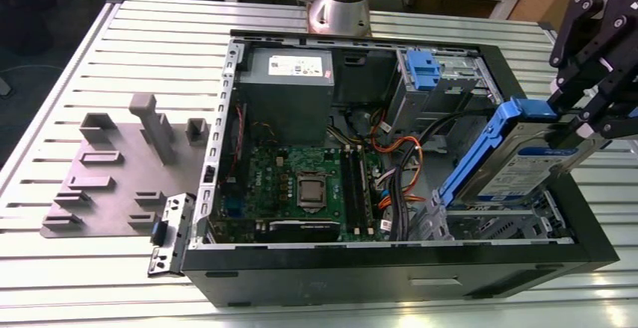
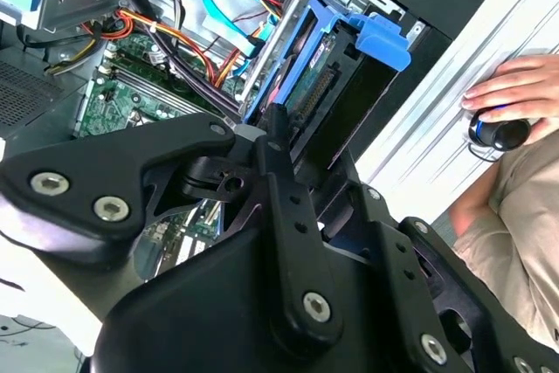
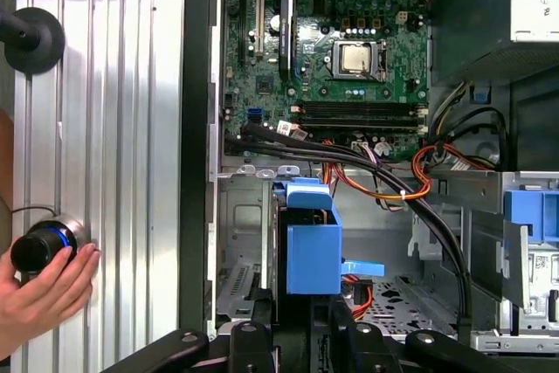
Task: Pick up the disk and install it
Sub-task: 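Insert the disk into the insertion slot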
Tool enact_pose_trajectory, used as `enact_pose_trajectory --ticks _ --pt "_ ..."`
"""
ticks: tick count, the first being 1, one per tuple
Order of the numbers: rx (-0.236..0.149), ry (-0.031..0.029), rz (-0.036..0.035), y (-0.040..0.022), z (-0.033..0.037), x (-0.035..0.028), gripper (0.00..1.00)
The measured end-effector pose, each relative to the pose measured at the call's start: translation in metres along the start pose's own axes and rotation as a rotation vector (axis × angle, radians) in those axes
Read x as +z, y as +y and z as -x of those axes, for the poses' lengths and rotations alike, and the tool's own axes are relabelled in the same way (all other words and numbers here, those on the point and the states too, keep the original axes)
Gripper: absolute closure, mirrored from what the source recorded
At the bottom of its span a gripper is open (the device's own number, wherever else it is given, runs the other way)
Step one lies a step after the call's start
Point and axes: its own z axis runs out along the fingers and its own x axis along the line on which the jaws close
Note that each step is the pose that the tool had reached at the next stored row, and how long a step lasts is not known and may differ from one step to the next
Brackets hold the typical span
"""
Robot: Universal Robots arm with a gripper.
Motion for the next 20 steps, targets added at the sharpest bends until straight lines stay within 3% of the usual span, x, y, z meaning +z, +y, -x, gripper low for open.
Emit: enact_pose_trajectory --ticks 7,20 --pt "0.0 -0.0001 0.0 0.0 0.0 0.0016 0.65" --pt "0.0 -0.0001 0.0 -0.0002 0.0001 0.0193 0.65"
